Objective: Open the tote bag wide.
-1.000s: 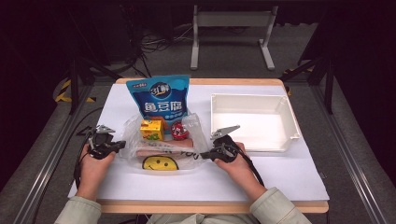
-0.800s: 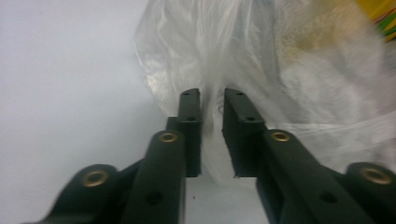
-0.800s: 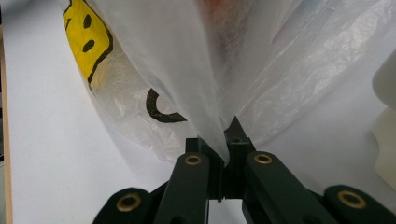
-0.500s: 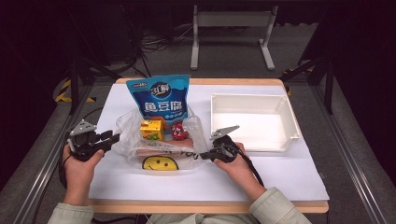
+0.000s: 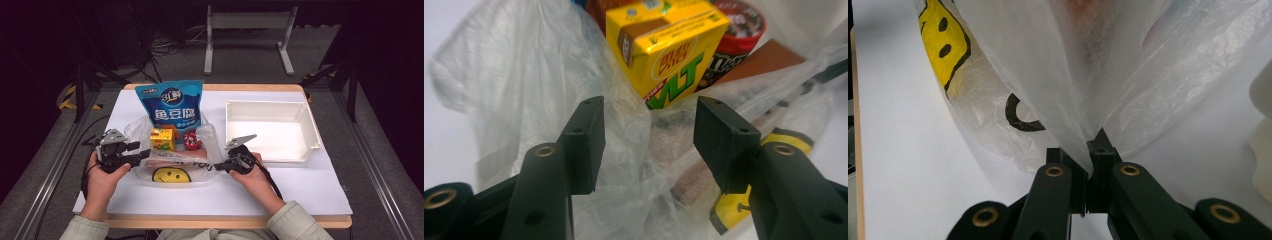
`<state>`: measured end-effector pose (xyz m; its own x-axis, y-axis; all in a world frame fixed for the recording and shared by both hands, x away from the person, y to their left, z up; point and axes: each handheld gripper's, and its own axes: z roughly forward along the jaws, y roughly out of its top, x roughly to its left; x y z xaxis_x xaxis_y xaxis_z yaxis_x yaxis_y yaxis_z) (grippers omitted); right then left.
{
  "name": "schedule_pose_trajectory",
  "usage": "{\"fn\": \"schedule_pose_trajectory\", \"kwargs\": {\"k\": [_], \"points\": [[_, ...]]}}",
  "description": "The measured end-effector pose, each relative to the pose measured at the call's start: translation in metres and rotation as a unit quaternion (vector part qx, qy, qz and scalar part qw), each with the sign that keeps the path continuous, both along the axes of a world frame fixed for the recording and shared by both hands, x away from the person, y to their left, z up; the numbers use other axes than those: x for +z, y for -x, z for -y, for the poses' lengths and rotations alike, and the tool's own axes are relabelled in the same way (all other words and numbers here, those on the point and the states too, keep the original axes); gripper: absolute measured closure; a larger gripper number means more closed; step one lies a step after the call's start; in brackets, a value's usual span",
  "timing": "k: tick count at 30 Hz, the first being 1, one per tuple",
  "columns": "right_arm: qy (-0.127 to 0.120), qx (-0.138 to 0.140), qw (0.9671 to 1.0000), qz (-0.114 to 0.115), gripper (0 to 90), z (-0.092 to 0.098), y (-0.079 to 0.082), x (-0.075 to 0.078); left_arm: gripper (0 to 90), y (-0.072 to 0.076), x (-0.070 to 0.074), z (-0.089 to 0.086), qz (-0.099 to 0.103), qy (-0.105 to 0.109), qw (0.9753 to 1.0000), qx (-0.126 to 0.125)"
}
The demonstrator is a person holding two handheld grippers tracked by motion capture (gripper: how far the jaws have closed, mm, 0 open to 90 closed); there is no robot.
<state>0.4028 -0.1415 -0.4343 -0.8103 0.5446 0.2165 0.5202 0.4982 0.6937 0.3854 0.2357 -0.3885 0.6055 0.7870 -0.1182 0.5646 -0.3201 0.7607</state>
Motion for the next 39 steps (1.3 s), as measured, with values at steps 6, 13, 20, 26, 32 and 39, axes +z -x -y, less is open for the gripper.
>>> {"fn": "schedule_pose_trajectory", "kwargs": {"k": [6, 13, 20, 26, 32, 39], "points": [[0.000, 0.000, 1.0000, 0.001, 89.3, 0.000, 0.000, 0.000, 55.1, -0.012, -0.012, -0.001, -0.025, 0.009, 0.9996, 0.001], [0.000, 0.001, 1.0000, 0.002, 89.2, 0.000, 0.001, 0.000, 86.0, -0.013, -0.014, -0.005, -0.025, 0.008, 0.9996, 0.010], [0.001, 0.000, 1.0000, 0.004, 89.7, 0.001, 0.001, 0.002, 90.0, -0.006, -0.006, -0.021, -0.008, 0.015, 0.9991, 0.040], [0.003, -0.002, 1.0000, 0.005, 90.0, 0.002, 0.001, 0.003, 90.0, -0.005, -0.010, -0.038, -0.011, 0.006, 0.9973, 0.072], [0.004, -0.002, 1.0000, 0.006, 90.0, 0.004, 0.000, 0.005, 90.0, -0.009, -0.014, -0.048, -0.010, -0.016, 0.9950, 0.098], [-0.003, -0.004, 1.0000, 0.009, 90.0, 0.007, 0.000, 0.008, 90.0, -0.012, -0.020, -0.053, -0.018, -0.019, 0.9926, 0.118]]}}
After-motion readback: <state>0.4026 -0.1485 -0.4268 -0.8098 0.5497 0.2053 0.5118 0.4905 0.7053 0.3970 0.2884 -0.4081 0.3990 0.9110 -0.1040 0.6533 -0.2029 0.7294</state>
